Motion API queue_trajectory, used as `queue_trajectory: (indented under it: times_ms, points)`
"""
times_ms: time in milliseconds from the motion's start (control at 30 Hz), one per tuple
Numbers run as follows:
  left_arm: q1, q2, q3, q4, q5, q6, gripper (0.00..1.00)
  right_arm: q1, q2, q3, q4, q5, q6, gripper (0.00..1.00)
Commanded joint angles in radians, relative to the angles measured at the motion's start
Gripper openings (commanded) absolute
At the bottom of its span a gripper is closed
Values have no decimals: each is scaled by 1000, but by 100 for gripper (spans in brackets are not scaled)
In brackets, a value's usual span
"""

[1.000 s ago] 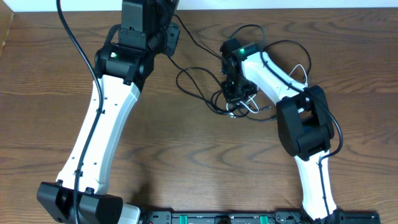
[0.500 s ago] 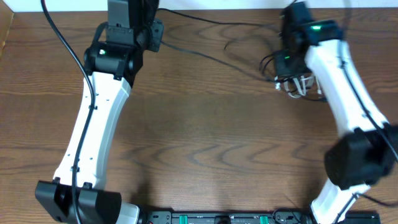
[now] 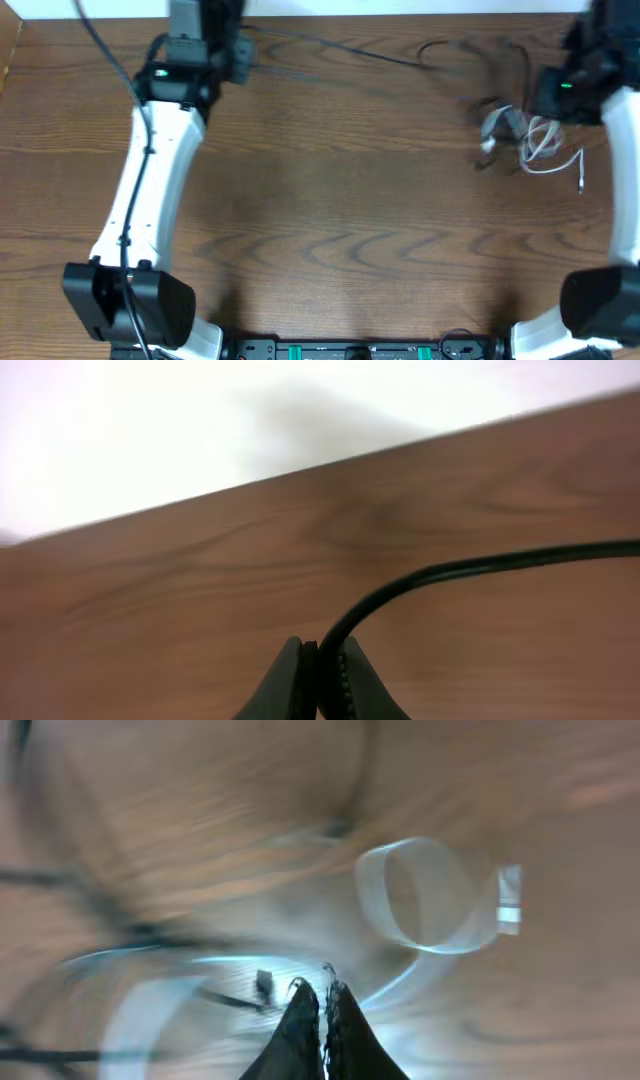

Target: Untangle cables

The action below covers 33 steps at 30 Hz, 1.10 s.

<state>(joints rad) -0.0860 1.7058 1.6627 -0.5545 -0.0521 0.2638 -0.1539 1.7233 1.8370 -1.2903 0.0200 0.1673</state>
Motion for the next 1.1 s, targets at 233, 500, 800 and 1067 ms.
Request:
queue_trajectory:
  times_ms: [233, 500, 800, 1067]
  points:
    - [213, -8, 8, -9, -68, -37, 7, -175, -83, 1, -4, 25, -20, 1]
    - [177, -8, 8, -13, -68, -37, 7, -150, -83, 1, 3, -5, -35, 2]
    - [64, -10, 8, -21, -68, -36, 7, -48, -80, 0, 4, -79, -89, 8]
    - [-144, -27, 8, -30, -72, -10, 7, 5, -79, 0, 10, -76, -105, 19]
